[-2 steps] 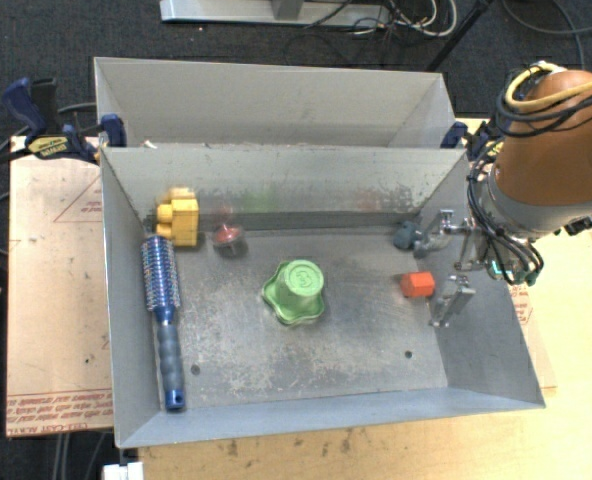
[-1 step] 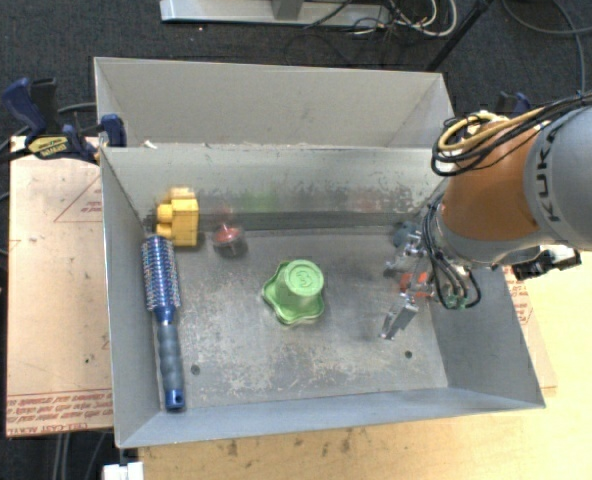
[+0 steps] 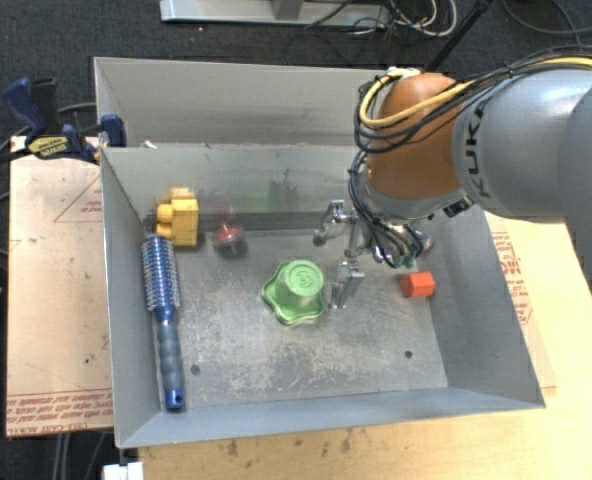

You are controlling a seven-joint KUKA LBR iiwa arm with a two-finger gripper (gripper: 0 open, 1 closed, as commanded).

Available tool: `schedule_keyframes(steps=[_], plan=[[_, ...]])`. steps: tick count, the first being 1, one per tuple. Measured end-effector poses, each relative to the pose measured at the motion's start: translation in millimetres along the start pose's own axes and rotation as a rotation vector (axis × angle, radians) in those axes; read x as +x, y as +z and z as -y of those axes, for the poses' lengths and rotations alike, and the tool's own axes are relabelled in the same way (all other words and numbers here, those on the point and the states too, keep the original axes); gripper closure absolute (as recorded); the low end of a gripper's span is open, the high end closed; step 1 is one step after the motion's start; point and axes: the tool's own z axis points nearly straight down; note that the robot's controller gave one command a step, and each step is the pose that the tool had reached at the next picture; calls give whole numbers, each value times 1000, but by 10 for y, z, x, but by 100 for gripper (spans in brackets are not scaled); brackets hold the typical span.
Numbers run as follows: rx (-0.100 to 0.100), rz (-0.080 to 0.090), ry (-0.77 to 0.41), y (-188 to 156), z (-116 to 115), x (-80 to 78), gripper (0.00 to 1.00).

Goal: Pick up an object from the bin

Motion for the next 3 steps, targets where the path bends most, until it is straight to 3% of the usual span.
schedule_keyframes(steps=[1,2,3], plan=[[4,-3,-165,574,-464,-192,0],[2,1,-164,552,-469,-203,100],[2,1,-165,553,-469,-203,0]])
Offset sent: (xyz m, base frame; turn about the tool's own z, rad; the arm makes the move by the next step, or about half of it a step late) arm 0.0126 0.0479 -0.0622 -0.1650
